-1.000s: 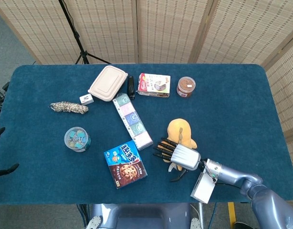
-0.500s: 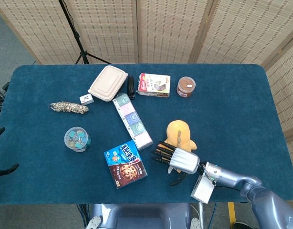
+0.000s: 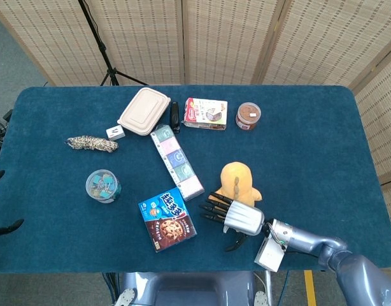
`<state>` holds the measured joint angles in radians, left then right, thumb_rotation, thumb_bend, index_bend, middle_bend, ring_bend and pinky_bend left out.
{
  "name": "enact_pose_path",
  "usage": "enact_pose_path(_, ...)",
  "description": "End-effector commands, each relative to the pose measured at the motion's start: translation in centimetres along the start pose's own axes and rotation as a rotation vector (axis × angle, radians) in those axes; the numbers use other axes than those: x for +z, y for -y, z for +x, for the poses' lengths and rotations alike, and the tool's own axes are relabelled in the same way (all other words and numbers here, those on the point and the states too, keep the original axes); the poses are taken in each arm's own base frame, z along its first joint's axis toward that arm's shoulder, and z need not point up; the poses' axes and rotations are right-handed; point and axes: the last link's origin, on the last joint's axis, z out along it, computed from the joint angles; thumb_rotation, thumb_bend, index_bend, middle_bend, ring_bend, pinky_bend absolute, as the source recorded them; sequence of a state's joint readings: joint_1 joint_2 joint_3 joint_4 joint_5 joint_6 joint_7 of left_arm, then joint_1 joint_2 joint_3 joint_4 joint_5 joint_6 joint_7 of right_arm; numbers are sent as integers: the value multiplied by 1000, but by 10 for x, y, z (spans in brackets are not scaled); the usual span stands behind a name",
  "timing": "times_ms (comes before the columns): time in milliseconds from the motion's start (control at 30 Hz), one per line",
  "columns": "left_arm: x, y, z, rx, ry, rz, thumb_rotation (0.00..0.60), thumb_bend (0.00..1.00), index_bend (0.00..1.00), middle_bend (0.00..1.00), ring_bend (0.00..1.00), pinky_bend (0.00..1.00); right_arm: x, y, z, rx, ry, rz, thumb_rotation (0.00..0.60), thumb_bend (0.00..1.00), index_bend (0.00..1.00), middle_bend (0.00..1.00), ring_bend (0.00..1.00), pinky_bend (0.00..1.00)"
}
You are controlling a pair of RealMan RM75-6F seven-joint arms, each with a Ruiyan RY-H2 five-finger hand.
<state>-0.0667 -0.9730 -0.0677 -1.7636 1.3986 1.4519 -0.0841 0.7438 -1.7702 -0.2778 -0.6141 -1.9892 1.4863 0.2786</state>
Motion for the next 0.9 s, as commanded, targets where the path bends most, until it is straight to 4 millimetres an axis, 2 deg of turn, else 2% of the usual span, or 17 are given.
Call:
enact_pose_path(33, 0, 0, 0, -1, 0, 0, 600, 0, 0, 0, 0, 0, 1, 2, 2, -10, -10, 7, 84, 0, 0, 0, 0, 0)
enact_pose_path(300, -1, -1, 0, 0, 1, -4, 600, 0, 0, 0, 0, 0, 1, 9, 4, -28, -24, 23, 127, 0, 0, 0, 0, 0)
enact_pose_path(567, -2, 0, 1, -4, -1, -5, 600, 0, 0, 0, 0, 0, 2, 11, 8, -37, -35, 29, 139, 0, 0, 0, 0, 0)
enact_pose_path(700, -2, 0, 1, -4, 1, -7, 600, 0, 0, 0, 0, 0, 4, 11, 18, -43, -72, 29, 139, 0, 0, 0, 0, 0)
enact_pose_path(900, -2, -1, -3, 5, 20, -12, 600, 0, 0, 0, 0, 0, -3, 8, 46, -63, -142, -17, 141, 0, 0, 0, 0, 0)
